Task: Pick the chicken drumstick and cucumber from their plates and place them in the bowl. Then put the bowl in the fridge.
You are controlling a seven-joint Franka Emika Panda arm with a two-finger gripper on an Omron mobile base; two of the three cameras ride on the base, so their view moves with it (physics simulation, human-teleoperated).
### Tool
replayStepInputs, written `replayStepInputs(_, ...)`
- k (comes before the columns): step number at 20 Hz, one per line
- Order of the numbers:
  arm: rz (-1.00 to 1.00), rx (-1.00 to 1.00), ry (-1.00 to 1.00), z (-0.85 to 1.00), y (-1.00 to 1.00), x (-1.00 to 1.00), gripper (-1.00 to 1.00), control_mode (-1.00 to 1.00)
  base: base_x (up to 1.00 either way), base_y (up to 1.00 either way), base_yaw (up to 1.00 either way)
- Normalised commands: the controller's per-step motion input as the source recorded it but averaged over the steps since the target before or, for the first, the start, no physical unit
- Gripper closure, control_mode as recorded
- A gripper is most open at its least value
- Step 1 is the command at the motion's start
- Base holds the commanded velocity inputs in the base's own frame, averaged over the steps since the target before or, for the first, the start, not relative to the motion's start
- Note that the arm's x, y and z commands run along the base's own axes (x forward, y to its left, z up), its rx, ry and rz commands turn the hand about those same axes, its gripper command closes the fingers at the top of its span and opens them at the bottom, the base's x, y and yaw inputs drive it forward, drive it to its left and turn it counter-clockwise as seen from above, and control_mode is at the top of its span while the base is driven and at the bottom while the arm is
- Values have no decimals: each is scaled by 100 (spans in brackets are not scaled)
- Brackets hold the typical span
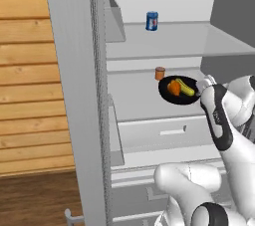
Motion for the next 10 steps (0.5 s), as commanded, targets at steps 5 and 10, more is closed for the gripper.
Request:
replayStepInputs(5, 2, 0, 1, 69, 11, -68, -100, -100, 0, 0, 0)
replayStepInputs(10, 9, -1, 19, 55, 0, -59, -100, -100, 0, 0, 0)
